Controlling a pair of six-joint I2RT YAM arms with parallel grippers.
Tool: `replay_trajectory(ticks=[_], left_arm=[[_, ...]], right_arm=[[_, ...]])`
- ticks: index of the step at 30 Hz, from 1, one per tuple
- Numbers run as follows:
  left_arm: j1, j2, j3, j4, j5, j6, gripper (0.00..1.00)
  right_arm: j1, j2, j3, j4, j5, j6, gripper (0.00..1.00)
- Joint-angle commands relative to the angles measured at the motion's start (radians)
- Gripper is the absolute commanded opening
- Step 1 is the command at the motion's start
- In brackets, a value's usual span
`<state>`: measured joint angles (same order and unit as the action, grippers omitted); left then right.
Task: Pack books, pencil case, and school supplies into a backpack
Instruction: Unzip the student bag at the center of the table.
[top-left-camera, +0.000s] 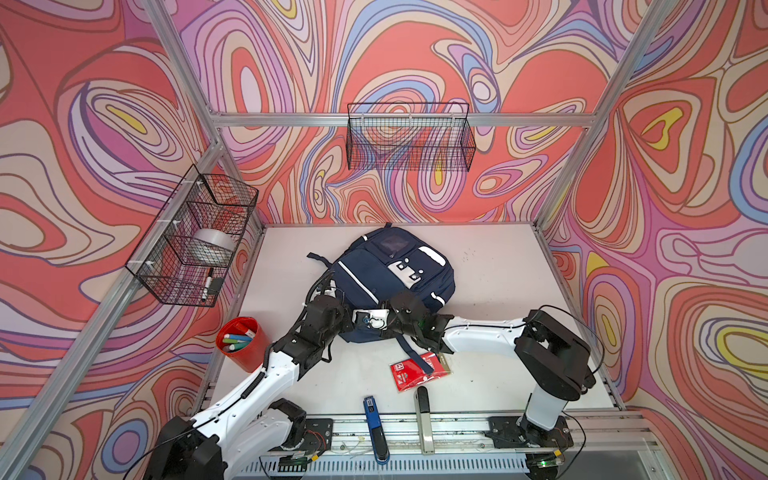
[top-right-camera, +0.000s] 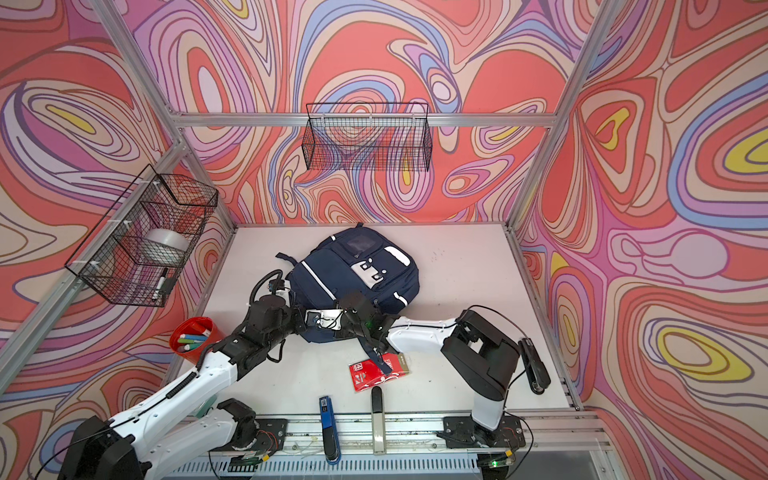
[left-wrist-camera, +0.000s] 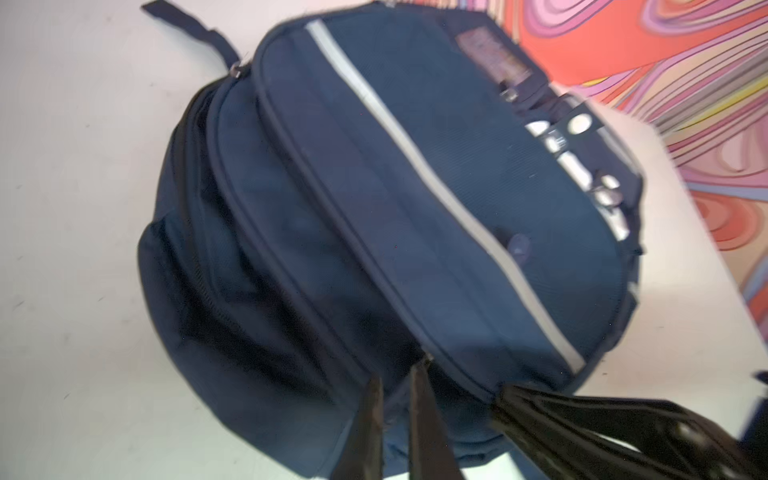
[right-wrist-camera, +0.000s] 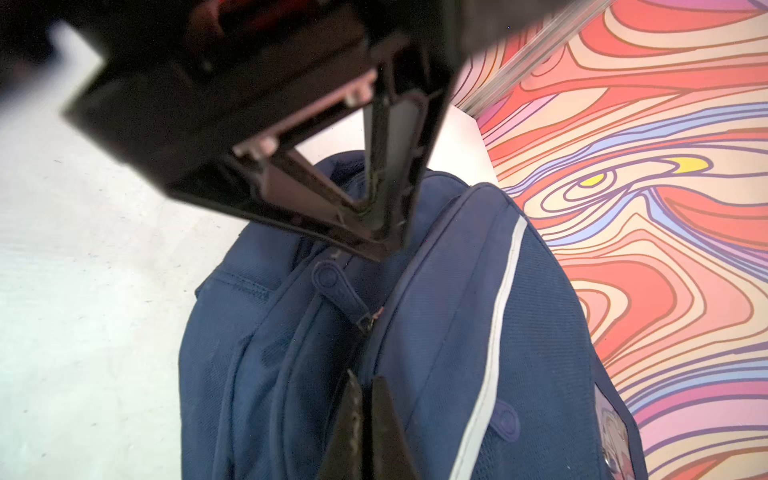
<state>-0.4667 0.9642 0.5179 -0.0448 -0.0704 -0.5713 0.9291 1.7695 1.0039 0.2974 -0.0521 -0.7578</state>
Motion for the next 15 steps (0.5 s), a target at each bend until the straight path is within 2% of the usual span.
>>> replay_trajectory(ticks=[1,3,6,9,14,15], left_arm=[[-0.004,-0.033,-0.033,0.079,0.087,0.077,0.22],[-0.003,-0.029,-0.012,0.036,0.097,0.126,0.36],[-0.004,-0.01,0.04,0.024,0.195,0.202,0.47],[-0.003,0.003,0.03,0.03,0.166,0.21,0.49],[-0.003,0.048,0.008,0.09,0.226,0.217,0.51],[-0.004,0.053,0.007,0.097,0.221,0.205,0.54]], right_arm=[[-0.047,-0.039,-0.019,-0.058,-0.05,0.033,0.0],[-0.06,-0.062,-0.022,-0.069,-0.081,0.047,0.0],[-0.083,-0.097,-0.013,-0.097,-0.145,0.081,0.0],[-0.107,-0.114,-0.011,-0.107,-0.187,0.098,0.0],[-0.12,-0.117,-0.004,-0.137,-0.21,0.098,0.0],[-0.121,-0.119,-0.005,-0.136,-0.212,0.099,0.0]])
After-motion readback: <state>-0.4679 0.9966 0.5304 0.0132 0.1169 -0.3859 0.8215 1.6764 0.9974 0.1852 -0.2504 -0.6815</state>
